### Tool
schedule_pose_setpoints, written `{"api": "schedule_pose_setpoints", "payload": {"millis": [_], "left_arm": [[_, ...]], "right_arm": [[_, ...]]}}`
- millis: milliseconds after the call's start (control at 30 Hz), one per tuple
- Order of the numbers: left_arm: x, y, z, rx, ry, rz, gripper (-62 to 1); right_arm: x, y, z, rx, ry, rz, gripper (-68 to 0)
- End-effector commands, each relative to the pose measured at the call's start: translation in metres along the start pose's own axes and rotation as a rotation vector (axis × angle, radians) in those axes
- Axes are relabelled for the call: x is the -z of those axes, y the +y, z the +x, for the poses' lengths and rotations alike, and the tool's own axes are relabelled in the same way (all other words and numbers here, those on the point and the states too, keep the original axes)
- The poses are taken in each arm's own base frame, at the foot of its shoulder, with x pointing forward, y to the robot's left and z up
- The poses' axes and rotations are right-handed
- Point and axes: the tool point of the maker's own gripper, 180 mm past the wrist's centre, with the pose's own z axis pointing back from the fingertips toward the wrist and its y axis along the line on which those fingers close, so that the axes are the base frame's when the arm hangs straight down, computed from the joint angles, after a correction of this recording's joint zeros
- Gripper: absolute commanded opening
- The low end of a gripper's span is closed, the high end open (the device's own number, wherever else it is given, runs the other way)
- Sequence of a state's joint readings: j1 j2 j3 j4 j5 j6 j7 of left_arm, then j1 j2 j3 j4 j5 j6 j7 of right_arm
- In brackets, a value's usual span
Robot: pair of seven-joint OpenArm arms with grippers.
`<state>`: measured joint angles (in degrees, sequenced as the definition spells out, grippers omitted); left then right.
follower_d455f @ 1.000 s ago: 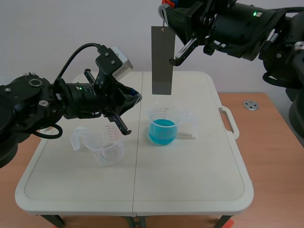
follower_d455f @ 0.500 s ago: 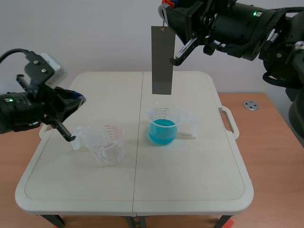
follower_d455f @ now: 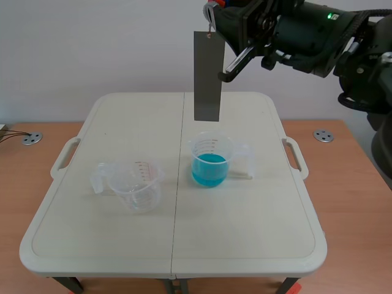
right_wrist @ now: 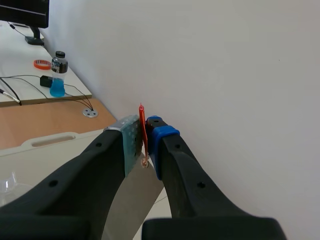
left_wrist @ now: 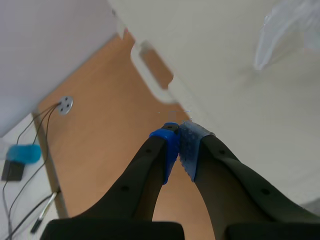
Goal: Hold the metal plate by the orange handle, dip it into the blue solution, take it out and point at it, then put the plate back in the beaker on the left.
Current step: 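Raise the plate and point at it, then put the plate into the left beaker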
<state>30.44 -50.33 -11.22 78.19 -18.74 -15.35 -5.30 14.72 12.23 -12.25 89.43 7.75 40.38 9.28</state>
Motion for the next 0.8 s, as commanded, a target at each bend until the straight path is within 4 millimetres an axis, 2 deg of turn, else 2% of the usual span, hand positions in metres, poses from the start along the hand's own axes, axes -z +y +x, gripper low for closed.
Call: {"api": "schedule_pose_setpoints", "payload": {"millis": [0, 100, 233, 533, 767], "left_arm": [[-0.008, 0.005, -0.007, -0.014, 0.009, 0.037, -58.6], [-0.027, 0.008, -0.031, -0.013, 0.083, 0.069, -58.6], [-0.049, -0.004, -0.062, -0.023, 0.178, 0.051, -58.6], [-0.094, -0.053, -0.117, -0.093, 0.351, -0.025, -58.6], [-0.125, -0.086, -0.142, -0.179, 0.437, -0.039, -58.6]], "right_arm": [[0.005, -0.003, 0.023, -0.020, -0.069, 0.006, -66.0], [0.009, 0.002, 0.025, -0.010, -0.081, 0.014, -66.0], [0.017, 0.010, 0.028, -0.002, -0.088, 0.038, -66.0], [0.036, 0.032, 0.041, 0.029, -0.125, 0.084, -66.0], [0.051, 0.056, 0.045, 0.062, -0.126, 0.134, -66.0]]}}
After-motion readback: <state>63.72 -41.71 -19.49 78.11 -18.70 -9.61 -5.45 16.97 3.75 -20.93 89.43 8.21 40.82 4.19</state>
